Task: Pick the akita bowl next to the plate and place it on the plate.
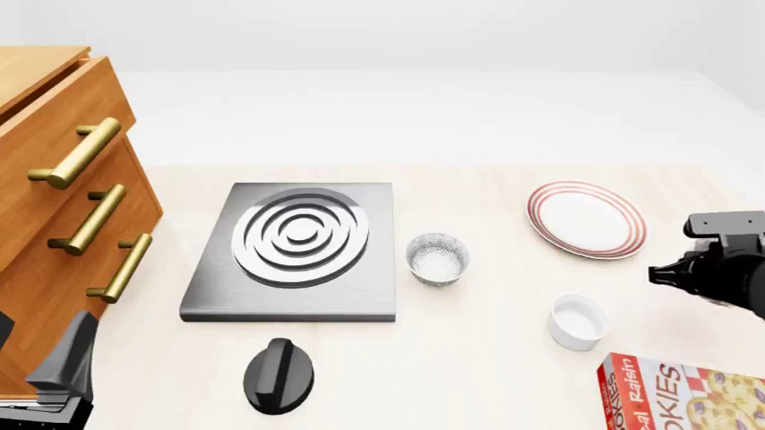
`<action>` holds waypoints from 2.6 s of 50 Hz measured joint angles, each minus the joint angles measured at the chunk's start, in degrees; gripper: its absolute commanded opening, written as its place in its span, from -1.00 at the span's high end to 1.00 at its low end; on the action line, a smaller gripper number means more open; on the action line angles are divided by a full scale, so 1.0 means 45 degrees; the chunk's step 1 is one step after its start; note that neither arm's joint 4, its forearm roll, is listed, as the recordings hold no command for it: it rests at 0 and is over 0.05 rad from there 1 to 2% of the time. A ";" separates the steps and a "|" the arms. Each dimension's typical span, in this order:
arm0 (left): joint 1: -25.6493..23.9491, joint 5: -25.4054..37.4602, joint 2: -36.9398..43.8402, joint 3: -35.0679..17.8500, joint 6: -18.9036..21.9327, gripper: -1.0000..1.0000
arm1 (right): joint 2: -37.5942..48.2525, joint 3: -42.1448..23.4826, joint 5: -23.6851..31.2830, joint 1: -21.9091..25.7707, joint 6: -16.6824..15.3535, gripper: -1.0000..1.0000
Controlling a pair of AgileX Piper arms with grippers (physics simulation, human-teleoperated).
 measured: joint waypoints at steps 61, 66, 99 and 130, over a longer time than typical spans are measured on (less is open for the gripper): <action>0.0000 0.0000 0.0000 0.0000 0.0000 -1.00 | 0.0735 -0.5976 0.4219 0.2633 -0.1700 1.00; 0.0000 0.0000 0.0000 0.0000 0.0000 -1.00 | 0.1276 -0.6575 0.4332 0.2978 -0.1765 1.00; 0.0000 0.0000 0.0000 0.0000 0.0000 -1.00 | 0.4940 -0.9218 0.4370 0.4332 -0.1690 1.00; 0.0000 0.0000 0.0000 0.0000 0.0000 -1.00 | 0.6594 -1.0052 0.4123 0.4184 -0.1699 1.00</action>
